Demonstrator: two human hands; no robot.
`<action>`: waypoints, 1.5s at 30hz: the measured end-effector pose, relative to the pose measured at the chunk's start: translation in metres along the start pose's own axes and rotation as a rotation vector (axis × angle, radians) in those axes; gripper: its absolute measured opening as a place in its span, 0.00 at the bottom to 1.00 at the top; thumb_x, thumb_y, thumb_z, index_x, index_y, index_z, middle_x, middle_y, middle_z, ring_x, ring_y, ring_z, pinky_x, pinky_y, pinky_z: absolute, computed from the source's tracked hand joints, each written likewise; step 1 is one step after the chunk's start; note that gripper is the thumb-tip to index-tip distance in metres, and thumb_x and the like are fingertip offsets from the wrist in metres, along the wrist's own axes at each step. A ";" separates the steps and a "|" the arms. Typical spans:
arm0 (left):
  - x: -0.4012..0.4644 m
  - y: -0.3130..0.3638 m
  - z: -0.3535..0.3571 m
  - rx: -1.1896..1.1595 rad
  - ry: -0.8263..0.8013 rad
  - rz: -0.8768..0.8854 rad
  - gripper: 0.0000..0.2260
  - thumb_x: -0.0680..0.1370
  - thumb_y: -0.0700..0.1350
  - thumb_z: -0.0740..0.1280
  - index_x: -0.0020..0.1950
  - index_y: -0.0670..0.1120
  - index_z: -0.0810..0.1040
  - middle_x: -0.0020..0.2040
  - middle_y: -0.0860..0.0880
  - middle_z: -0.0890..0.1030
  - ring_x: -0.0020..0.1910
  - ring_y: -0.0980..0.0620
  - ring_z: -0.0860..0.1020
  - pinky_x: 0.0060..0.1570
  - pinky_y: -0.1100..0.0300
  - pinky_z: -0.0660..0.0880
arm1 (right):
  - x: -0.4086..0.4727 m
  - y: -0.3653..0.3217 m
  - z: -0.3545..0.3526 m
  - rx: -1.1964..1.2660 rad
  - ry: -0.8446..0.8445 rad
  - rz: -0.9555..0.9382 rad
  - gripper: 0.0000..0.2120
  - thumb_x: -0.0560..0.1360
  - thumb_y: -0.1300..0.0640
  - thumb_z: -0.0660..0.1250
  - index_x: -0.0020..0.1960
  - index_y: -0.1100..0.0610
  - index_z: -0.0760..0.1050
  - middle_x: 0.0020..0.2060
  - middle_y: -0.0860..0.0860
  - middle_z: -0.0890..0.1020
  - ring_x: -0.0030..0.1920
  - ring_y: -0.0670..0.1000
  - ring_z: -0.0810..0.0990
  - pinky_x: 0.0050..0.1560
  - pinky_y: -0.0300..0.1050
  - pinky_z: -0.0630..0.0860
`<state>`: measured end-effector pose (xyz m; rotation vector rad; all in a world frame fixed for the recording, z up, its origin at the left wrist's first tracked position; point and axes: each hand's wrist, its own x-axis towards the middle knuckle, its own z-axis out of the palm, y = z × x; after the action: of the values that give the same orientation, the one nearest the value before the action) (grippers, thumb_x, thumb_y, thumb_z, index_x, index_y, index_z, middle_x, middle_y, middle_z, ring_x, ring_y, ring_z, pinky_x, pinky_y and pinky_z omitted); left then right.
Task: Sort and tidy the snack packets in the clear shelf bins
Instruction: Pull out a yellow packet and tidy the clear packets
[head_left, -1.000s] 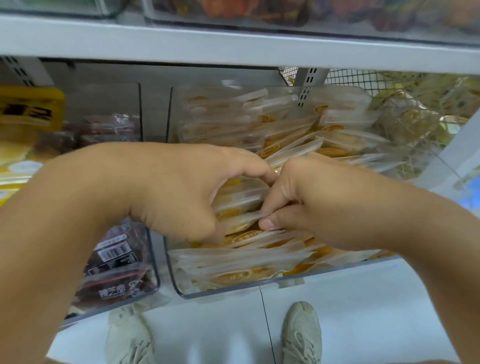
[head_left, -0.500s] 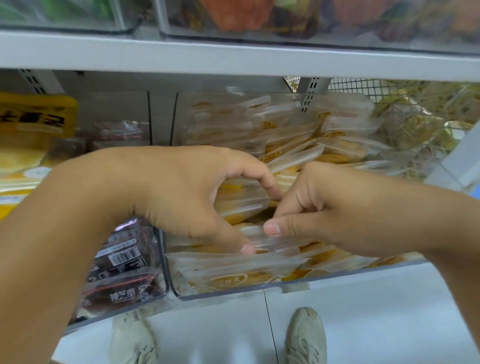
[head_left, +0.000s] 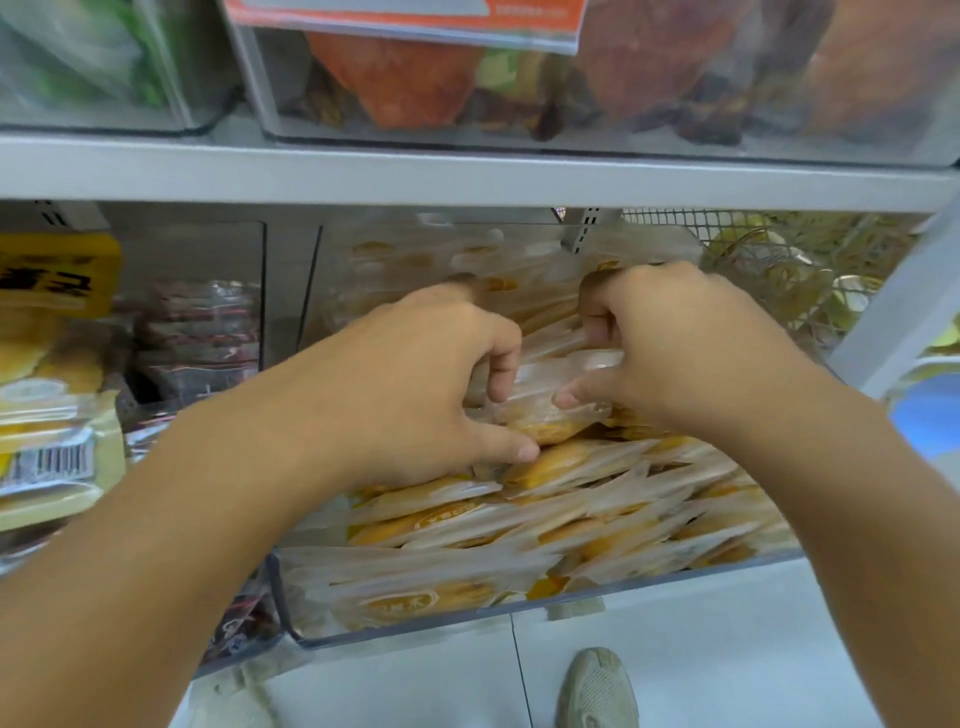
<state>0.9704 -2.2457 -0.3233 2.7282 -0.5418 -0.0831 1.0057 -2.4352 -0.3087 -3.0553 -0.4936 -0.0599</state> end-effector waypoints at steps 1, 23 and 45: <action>0.001 0.002 0.001 0.008 0.029 -0.036 0.22 0.62 0.74 0.65 0.41 0.58 0.73 0.42 0.58 0.72 0.44 0.57 0.73 0.45 0.51 0.75 | 0.004 0.001 0.001 0.015 -0.013 0.035 0.24 0.62 0.39 0.80 0.41 0.49 0.69 0.38 0.44 0.75 0.44 0.53 0.77 0.44 0.48 0.75; 0.010 0.006 0.013 -0.126 0.203 -0.321 0.07 0.74 0.48 0.77 0.47 0.57 0.80 0.41 0.59 0.82 0.48 0.54 0.80 0.51 0.56 0.78 | 0.006 0.031 0.008 0.225 0.027 -0.179 0.05 0.69 0.56 0.79 0.42 0.49 0.85 0.36 0.43 0.84 0.41 0.44 0.82 0.51 0.47 0.79; 0.007 0.016 0.007 -0.210 0.051 -0.344 0.32 0.64 0.59 0.81 0.65 0.61 0.74 0.47 0.59 0.81 0.47 0.59 0.80 0.51 0.55 0.81 | 0.020 0.034 0.036 0.552 -0.199 -0.129 0.08 0.80 0.56 0.68 0.48 0.52 0.86 0.42 0.50 0.87 0.45 0.51 0.85 0.51 0.48 0.82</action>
<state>0.9700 -2.2639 -0.3241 2.5790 -0.0412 -0.1471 1.0368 -2.4594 -0.3448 -2.4969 -0.5990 0.3234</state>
